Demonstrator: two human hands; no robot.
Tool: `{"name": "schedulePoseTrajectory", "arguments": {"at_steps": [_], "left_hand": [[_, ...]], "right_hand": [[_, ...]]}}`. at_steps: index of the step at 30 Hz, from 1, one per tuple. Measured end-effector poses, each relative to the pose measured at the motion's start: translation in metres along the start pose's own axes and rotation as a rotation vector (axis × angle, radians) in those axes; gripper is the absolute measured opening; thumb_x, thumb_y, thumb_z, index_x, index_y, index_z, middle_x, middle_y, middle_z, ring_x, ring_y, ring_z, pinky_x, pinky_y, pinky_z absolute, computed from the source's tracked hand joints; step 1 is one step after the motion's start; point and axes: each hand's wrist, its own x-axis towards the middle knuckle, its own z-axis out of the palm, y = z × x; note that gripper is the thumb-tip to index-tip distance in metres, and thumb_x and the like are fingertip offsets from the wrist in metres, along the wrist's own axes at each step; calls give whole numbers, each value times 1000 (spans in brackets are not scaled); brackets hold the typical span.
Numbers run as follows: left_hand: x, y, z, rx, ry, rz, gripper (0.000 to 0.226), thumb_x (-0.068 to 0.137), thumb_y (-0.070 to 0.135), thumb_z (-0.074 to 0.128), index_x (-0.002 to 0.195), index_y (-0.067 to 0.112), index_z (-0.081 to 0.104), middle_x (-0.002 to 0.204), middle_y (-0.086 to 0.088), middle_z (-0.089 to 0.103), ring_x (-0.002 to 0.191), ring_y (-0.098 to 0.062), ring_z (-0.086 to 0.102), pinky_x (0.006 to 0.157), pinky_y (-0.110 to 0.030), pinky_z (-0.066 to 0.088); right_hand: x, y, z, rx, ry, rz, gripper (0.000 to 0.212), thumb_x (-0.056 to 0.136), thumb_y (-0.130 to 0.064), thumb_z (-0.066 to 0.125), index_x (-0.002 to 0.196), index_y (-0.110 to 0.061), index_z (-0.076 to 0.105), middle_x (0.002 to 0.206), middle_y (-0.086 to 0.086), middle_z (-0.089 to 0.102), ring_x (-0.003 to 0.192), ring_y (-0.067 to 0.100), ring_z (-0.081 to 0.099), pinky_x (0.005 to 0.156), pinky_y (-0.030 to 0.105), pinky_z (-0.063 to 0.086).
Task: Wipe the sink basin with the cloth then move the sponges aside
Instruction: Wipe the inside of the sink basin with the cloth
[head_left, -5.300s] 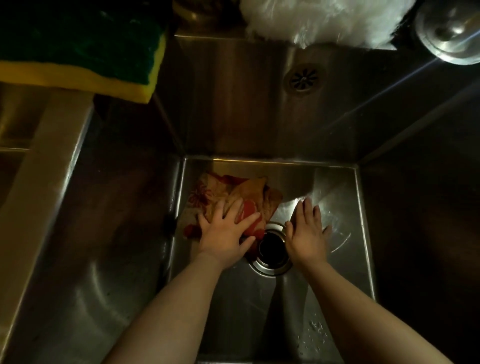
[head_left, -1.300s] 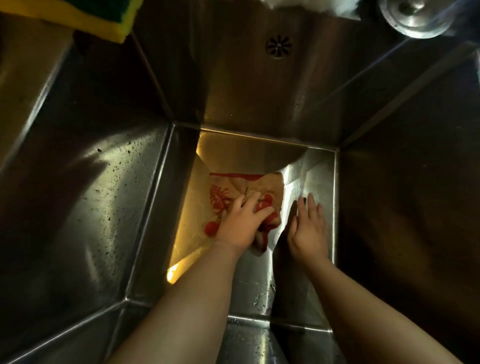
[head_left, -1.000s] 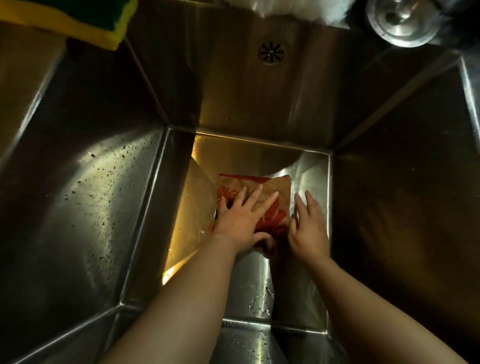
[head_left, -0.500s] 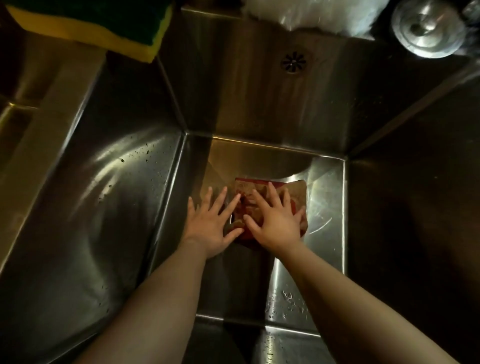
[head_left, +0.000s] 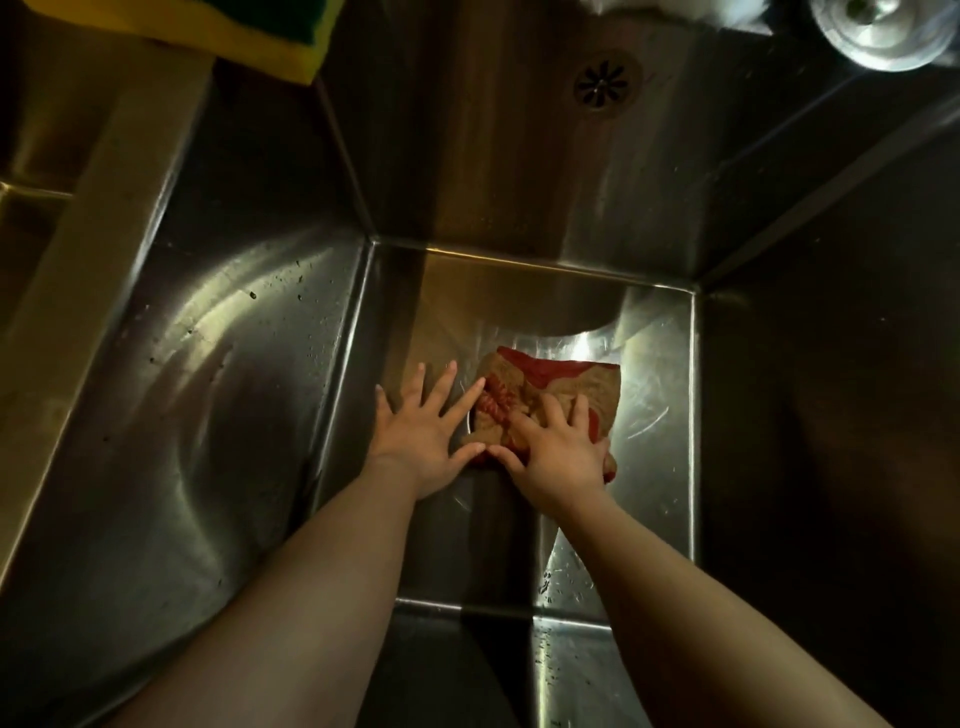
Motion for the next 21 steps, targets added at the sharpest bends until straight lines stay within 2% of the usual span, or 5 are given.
{"name": "schedulePoseTrajectory", "arguments": {"at_steps": [7,13,18,21], "left_hand": [[-9,7,1,59,-89,74,82,80,79,23,137,48,-27,153,6,-28,141,-30,-23,106,-68,-4],[-5,14,-5,91,-102,126,81,80,80,21,136,48,-28,154,5,-27,141,-29,-22,106,-69,-4],[-2,9,-7,126,-82,136,81,79,80,19,137,48,-28,154,5,-28,141,-31,-22,105,-69,-4],[-1,16,-7,122,-78,140,81,80,80,21,137,48,-27,154,5,-26,141,-31,-22,105,-69,-3]], "right_hand": [[-28,16,5,-12,-41,-58,51,85,-67,39,131,-46,30,150,-3,21,141,39,-1,100,70,22],[-35,41,-5,-136,-120,-173,60,80,-68,47,133,-42,33,142,-2,26,136,34,7,95,64,37],[-47,59,-9,-161,-183,-160,64,76,-69,52,132,-45,32,143,-3,23,137,32,5,99,64,34],[-46,59,-9,-163,-174,-158,74,75,-71,53,136,-50,18,147,-3,16,137,34,4,99,68,31]]}}
